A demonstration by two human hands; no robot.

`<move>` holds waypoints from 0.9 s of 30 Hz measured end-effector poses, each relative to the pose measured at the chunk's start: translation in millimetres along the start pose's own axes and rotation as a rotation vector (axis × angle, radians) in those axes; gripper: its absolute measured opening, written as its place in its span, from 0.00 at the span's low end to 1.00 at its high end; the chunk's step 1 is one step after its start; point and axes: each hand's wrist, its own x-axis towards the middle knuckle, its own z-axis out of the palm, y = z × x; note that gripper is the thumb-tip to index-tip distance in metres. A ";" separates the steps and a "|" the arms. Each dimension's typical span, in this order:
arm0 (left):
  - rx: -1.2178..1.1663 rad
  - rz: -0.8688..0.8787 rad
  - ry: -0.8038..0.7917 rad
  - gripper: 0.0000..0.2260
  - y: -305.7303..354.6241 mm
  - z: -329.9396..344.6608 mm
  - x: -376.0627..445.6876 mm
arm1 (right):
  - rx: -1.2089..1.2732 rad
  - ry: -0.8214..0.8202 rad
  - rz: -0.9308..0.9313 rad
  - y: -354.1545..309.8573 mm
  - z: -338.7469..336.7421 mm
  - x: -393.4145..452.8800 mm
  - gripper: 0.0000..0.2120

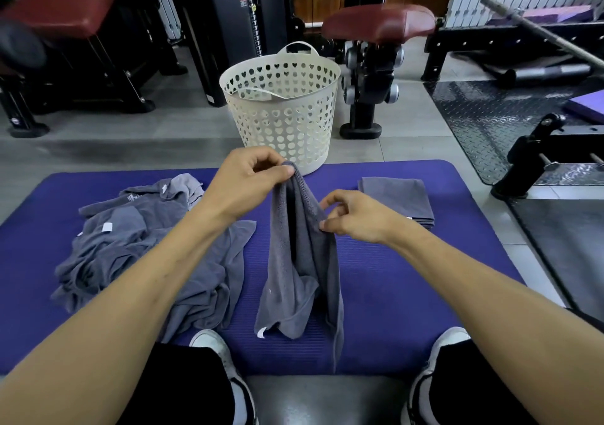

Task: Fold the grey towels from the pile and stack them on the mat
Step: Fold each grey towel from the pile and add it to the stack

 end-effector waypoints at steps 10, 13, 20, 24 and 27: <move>0.931 -0.268 -0.352 0.04 -48.7 -24.0 -3.5 | 0.003 0.100 -0.164 -20.7 -19.0 -9.4 0.11; 0.525 -0.126 -0.490 0.18 -29.5 -0.9 -9.1 | -0.048 0.044 -0.243 -32.6 -13.3 -13.0 0.09; 0.266 0.015 -0.234 0.06 -6.3 21.0 -5.8 | 0.064 0.020 -0.203 -25.7 -16.7 -9.0 0.08; 0.060 0.005 -0.105 0.07 1.3 12.1 -2.5 | -0.232 -0.099 -0.003 -5.8 -21.6 -14.2 0.08; 0.147 -0.095 0.074 0.06 -17.6 -4.0 8.0 | -0.359 -0.095 0.114 -1.6 -30.6 -17.7 0.11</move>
